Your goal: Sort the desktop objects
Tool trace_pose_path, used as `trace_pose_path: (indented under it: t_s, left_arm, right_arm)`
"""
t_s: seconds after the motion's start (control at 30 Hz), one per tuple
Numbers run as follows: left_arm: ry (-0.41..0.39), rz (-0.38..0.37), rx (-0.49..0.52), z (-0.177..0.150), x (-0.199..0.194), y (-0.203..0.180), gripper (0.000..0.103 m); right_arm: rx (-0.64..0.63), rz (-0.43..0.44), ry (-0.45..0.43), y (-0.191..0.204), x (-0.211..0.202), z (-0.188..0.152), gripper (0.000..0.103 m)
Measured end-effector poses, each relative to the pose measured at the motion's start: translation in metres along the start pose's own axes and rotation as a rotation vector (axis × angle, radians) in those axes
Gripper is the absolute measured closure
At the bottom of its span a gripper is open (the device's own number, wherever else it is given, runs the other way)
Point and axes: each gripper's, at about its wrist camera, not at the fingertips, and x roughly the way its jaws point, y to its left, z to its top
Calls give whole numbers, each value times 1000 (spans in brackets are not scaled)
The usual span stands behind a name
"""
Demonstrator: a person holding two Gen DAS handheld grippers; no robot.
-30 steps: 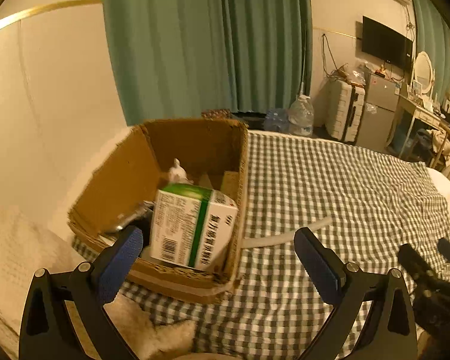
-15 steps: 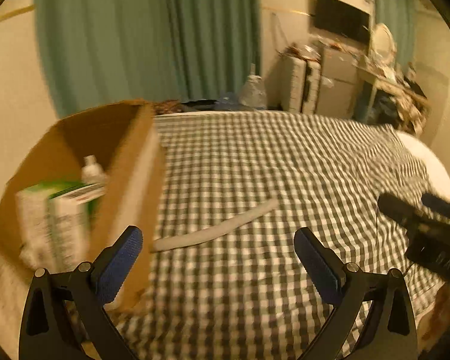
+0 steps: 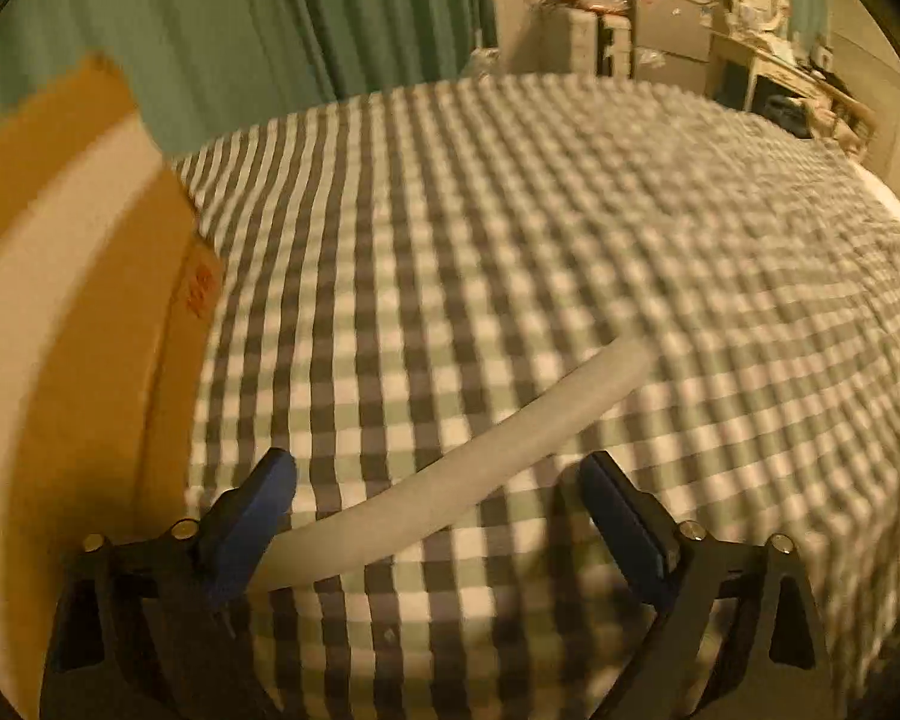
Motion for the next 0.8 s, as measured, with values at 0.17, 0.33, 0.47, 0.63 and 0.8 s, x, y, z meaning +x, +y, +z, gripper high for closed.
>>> trace_pose_path:
  t_s: [0.17,0.33,0.47,0.63,0.8]
  left_arm:
    - [-66,-54,2,-13,-8,-3,45]
    - [-92,-11,180,-23,-21,-30,84]
    - [-64,-44,96,-20,-31,-17,96]
    - [-116,-69,46,-12,-76,-2,96]
    - [-207,-126,12,12,-128,12,96]
  right_arm:
    - [20,15,17,-4,5,-3,3]
    - [39,19,34,-4,6,-2,3]
    - [15,33,7,2,-8,-2,3]
    - [-8,38,-17,16,-26,0,3]
    - [-45,56,-62,37,-58,1,3]
